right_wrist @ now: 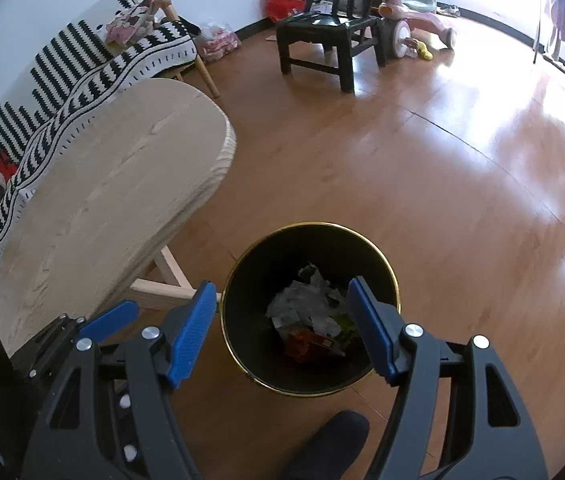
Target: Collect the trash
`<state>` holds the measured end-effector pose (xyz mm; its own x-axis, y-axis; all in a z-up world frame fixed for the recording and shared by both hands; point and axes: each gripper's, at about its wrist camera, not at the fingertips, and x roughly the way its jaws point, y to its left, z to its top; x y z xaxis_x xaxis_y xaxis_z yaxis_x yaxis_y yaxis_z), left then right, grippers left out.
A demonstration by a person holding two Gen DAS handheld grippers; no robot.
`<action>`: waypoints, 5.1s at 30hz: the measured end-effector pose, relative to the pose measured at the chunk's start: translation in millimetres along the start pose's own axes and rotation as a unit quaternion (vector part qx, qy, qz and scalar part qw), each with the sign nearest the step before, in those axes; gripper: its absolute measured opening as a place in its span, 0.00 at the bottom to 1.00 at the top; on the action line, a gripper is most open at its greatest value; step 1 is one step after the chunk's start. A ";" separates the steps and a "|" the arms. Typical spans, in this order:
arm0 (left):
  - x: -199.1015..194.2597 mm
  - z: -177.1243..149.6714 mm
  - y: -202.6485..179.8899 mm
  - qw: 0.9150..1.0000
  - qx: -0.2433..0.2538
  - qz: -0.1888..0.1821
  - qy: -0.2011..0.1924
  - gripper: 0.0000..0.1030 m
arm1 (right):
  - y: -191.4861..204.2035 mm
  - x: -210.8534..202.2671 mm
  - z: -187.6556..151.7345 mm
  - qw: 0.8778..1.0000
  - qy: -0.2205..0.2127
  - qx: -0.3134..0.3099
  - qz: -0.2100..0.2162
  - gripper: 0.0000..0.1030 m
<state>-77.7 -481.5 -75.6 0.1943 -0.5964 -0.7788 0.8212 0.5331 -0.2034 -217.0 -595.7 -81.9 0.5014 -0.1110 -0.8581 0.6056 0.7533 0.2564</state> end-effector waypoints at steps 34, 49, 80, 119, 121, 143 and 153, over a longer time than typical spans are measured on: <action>-306.7 -127.1 323.9 0.898 -0.280 0.314 -0.134 0.93 | 381.8 -17.5 -23.8 0.955 -0.067 -0.252 0.142 0.90; -324.7 -152.0 358.0 0.877 -0.311 0.342 -0.129 0.93 | 440.4 8.6 -48.7 0.943 -0.043 -0.292 0.156 0.90; -314.1 -151.0 356.1 0.884 -0.308 0.330 -0.123 0.94 | 419.5 1.8 -45.6 0.946 -0.041 -0.283 0.152 0.90; -305.7 -154.7 347.8 0.886 -0.305 0.329 -0.114 0.93 | 416.1 1.4 -44.2 0.946 -0.040 -0.285 0.151 0.90; -305.1 -154.4 348.9 0.887 -0.305 0.329 -0.113 0.94 | 416.5 1.6 -44.1 0.946 -0.039 -0.285 0.151 0.90; -303.6 -155.0 349.6 0.886 -0.308 0.330 -0.111 0.94 | 417.3 1.2 -44.2 0.946 -0.039 -0.285 0.151 0.90; -303.9 -154.5 348.6 0.886 -0.307 0.331 -0.109 0.94 | 416.4 0.7 -43.6 0.946 -0.039 -0.286 0.151 0.90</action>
<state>66.6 -21.6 -1.5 0.6781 -0.0980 -0.7284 0.0549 0.9951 -0.0828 8.6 -253.8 4.9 0.6553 0.1338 -0.7434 0.0065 0.9831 0.1827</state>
